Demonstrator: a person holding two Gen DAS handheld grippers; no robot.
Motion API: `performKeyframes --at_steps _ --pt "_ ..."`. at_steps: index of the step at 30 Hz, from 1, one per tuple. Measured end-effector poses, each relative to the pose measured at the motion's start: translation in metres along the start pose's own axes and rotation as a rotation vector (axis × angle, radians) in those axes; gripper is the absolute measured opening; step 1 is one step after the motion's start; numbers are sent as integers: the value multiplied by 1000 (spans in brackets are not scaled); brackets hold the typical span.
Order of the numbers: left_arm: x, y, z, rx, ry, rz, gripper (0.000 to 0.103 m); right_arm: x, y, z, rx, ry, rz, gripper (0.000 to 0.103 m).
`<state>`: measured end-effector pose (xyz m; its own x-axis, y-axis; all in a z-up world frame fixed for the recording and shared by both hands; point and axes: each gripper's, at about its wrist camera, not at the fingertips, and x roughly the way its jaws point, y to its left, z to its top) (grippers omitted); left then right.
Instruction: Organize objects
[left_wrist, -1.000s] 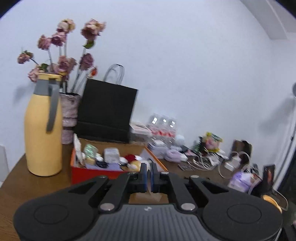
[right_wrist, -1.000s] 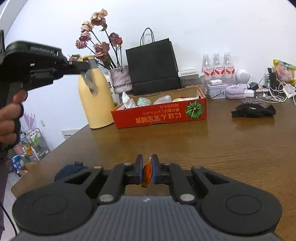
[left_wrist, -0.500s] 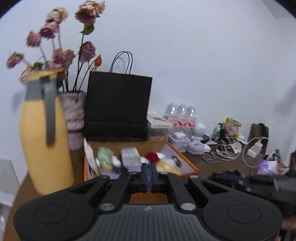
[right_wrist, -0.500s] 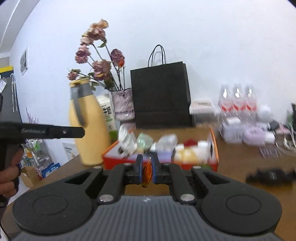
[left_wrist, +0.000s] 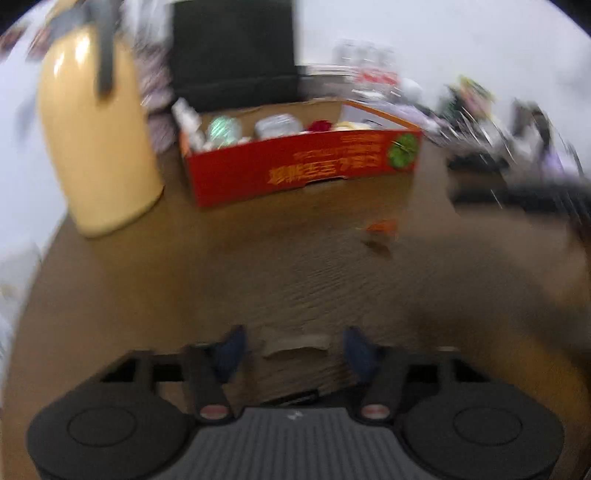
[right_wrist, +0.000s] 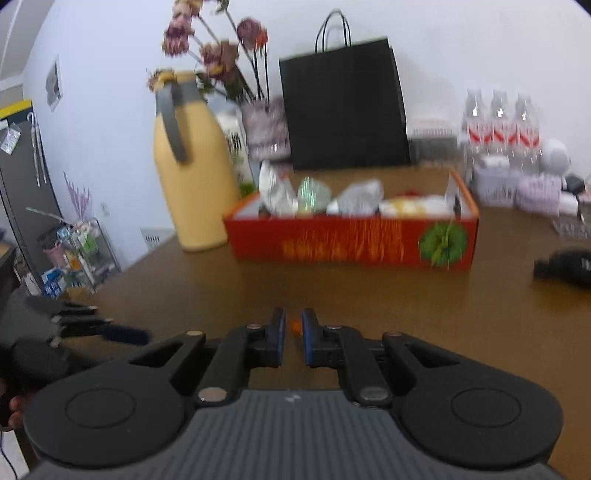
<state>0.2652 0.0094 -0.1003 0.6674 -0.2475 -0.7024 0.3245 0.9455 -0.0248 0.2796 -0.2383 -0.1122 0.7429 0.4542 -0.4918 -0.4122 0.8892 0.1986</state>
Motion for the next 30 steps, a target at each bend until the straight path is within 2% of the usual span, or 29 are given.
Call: performKeyframes --at_steps 1,2,5,7,8,9,10,15,17,19,20,22,25,28,30 --pt "1 -2 -5 -15 -46 23 24 -1 4 -6 3 11 -7 11" --pt "1 -7 -8 16 -68 48 10 -5 8 -13 1 21 -11 11" --pt "-9 -17 -15 -1 -87 83 2 -20 13 -26 0 16 -13 12" --pt "-17 -20 -16 -33 -108 78 1 -22 10 -30 18 12 -23 25" --pt "-24 -20 -14 -53 -131 75 1 -18 8 -30 16 21 -32 38" --pt "-30 -22 -11 -65 -152 76 1 -12 8 -27 12 24 -33 42" --pt "-37 -22 -10 -82 -178 82 1 -3 6 -23 10 33 -28 43" --pt "-60 -20 1 -148 -256 112 1 68 14 -1 20 131 20 42" --pt "-66 -21 2 -176 -269 128 1 92 25 7 -31 150 -29 41" --pt "-72 -20 2 -193 -283 140 1 108 34 7 -96 143 -105 30" --pt "-75 -21 0 -202 -287 144 2 110 39 6 -132 134 -147 12" --pt "-80 -22 -4 -210 -291 146 2 101 42 4 -148 152 -137 12" --pt "-90 -26 -16 -202 -293 105 2 48 49 -6 -145 57 -124 12" --pt "-96 -27 -30 -231 -250 41 2 -26 46 -26 -55 3 -41 13" --pt "-103 -30 -35 -253 -240 -5 2 -60 38 -38 14 9 9 13"
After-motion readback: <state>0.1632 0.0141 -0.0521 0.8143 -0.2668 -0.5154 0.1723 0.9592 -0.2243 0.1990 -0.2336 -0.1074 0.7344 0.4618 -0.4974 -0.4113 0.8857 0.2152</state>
